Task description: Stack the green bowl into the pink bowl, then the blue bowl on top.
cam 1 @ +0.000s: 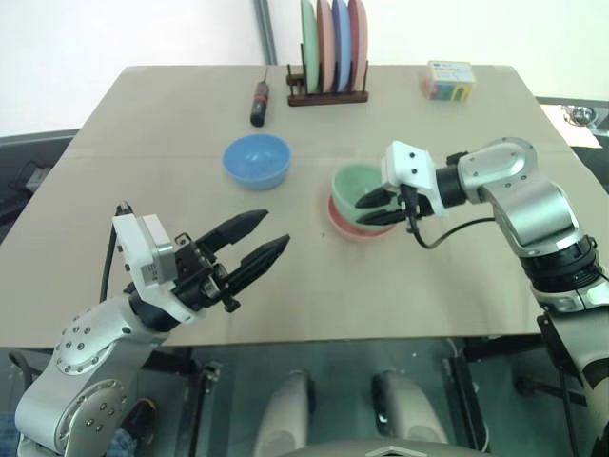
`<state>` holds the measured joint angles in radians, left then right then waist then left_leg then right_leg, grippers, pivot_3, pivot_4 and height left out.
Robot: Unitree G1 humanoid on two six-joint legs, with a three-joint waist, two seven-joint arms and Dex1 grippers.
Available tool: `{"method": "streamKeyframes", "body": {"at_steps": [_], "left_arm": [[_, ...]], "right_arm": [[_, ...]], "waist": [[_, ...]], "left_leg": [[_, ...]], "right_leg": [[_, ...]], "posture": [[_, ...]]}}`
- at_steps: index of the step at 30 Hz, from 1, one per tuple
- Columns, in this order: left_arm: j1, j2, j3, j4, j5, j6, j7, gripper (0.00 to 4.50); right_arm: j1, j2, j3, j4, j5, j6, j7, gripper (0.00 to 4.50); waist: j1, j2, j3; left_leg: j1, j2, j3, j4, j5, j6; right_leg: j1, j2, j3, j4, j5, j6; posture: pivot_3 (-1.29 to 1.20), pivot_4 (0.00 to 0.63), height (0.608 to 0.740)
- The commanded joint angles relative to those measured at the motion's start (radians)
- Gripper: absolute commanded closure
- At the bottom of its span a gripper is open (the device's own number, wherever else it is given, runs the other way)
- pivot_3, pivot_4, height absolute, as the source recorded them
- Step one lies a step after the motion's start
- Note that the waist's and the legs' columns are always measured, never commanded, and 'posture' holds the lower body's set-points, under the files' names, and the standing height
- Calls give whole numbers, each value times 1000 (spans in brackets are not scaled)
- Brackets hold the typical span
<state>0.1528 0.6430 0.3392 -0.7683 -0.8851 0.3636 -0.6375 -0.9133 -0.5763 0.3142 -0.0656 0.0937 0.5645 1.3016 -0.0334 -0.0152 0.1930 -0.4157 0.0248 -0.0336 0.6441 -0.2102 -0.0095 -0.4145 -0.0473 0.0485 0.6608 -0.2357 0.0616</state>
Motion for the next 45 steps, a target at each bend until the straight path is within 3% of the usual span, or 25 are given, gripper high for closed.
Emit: {"method": "streamKeyframes", "body": {"at_steps": [1, 5, 10, 14, 18, 22, 27, 35, 41, 45], "left_arm": [[-10, 7, 6, -9, 7, -12, -9, 2013], [-35, 8, 8, 3, 8, 5, 27, 2013], [-184, 59, 5, 113, 117, 94, 175, 2013], [-332, 114, -35, 271, 219, 139, 191, 2013], [-481, 187, -169, 498, 398, 170, 169, 2013], [-647, 183, -337, 769, 584, 66, 81, 2013], [-854, 86, -511, 1182, 800, -185, 10, 2013], [-1114, -27, -584, 1651, 978, -468, -1, 2013], [-1223, -70, -601, 1859, 1071, -587, 12, 2013], [-1257, -83, -596, 1923, 1100, -622, -1, 3225]], "right_arm": [[-9, -8, -19, -15, 3, -12, -41, 2371], [-26, -8, -60, 5, 21, -5, -77, 1251], [9, -33, -226, 1, 168, 57, -95, 1251], [63, -49, -345, -76, 305, 131, -117, 1251], [104, -69, -442, -148, 421, 206, -164, 1251], [158, -81, -541, -216, 529, 212, -201, 1251], [305, -148, -660, -280, 608, 203, -208, 1251], [422, -200, -733, -342, 688, 199, -270, 1251], [442, -227, -737, -352, 721, 192, -306, 1251], [447, -242, -727, -350, 730, 185, -319, 1125]], "waist": [[-3, 0, 0], [-5, 0, 0], [5, -1, 0], [5, -1, 0], [-1, -1, 1], [-3, -1, 1], [15, -2, 1], [20, -3, 1], [18, -3, 2], [18, -3, 2]], "left_leg": [[0, 0, 0, 0, 0, 0], [0, 0, 0, 0, 0, 0], [0, 0, -2, 0, 0, 0], [0, 0, -1, 1, 0, 0], [-1, 0, -1, -1, 0, 0], [-1, 0, -1, -1, 0, 0], [-2, -1, -2, -2, 0, 0], [-3, -1, -1, -1, 0, 0], [-4, -1, -1, 0, 0, 0], [-4, -1, -1, 0, 0, 0]], "right_leg": [[0, 0, 0, 0, 0, 0], [0, 0, 0, 0, 0, 0], [1, 0, -2, 0, 1, 2], [2, 0, -2, -1, 2, 4], [1, 0, -1, 0, 2, 4], [0, 0, -1, -1, 2, 4], [1, 0, -2, -2, 2, 4], [-1, 0, -2, -2, 2, 5], [-1, 0, -1, -2, 2, 5], [-1, 0, -2, -2, 2, 5]], "posture": [[0, 150, 740], [0, 150, 740], [0, 150, 740], [0, 150, 740], [0, 150, 740], [0, 150, 740], [0, 150, 740], [0, 150, 740], [0, 150, 740], [0, 150, 740]]}}
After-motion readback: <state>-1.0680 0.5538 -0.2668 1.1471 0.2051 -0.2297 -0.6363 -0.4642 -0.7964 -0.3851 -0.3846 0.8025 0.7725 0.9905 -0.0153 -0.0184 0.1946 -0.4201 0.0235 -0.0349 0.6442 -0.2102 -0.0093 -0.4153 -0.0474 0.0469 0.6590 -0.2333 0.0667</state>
